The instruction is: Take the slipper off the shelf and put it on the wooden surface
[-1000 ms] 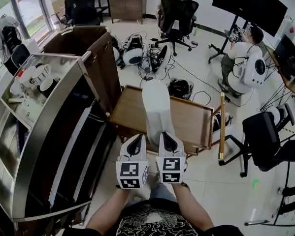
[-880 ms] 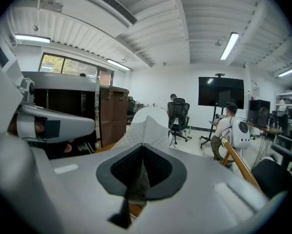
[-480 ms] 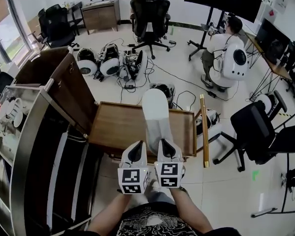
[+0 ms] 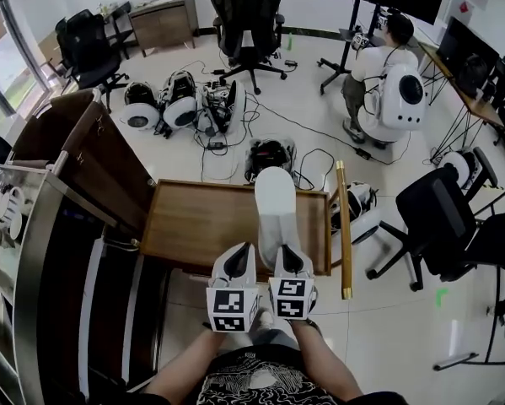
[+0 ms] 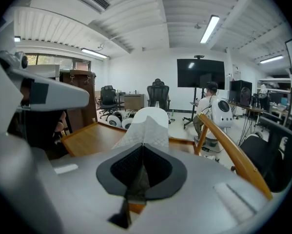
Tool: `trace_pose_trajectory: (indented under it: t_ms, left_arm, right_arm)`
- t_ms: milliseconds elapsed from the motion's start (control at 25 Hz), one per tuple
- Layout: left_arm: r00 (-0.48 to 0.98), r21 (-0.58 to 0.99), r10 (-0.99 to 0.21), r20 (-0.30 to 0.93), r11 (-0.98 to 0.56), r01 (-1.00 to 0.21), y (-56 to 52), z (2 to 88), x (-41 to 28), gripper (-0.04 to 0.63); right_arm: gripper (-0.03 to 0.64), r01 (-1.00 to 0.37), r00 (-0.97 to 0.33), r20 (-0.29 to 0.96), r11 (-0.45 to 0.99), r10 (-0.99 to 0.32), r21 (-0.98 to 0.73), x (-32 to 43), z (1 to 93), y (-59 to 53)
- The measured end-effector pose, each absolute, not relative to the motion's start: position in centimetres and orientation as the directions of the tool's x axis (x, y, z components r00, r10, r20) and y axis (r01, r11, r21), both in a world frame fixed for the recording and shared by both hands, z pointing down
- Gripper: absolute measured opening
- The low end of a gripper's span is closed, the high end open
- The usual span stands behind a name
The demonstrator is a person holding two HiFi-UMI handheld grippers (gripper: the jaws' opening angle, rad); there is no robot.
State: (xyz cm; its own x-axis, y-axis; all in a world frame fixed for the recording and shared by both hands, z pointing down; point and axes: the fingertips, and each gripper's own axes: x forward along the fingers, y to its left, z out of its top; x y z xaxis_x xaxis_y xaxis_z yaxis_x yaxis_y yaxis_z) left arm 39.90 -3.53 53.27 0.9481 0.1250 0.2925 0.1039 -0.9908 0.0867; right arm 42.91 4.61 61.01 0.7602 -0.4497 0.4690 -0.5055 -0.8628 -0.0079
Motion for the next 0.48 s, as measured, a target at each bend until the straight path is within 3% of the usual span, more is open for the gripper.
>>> trace_pose_trajectory:
  t_ms: [480]
  left_arm:
    - [0.928,0.059,0.091,0.361,-0.995,0.074,-4.1,55.4,41.1,0.006]
  right_arm:
    - [0.012,-0.489,0.699,0.571,-0.87,-0.432,-0.059,44.8,67.9,4.7]
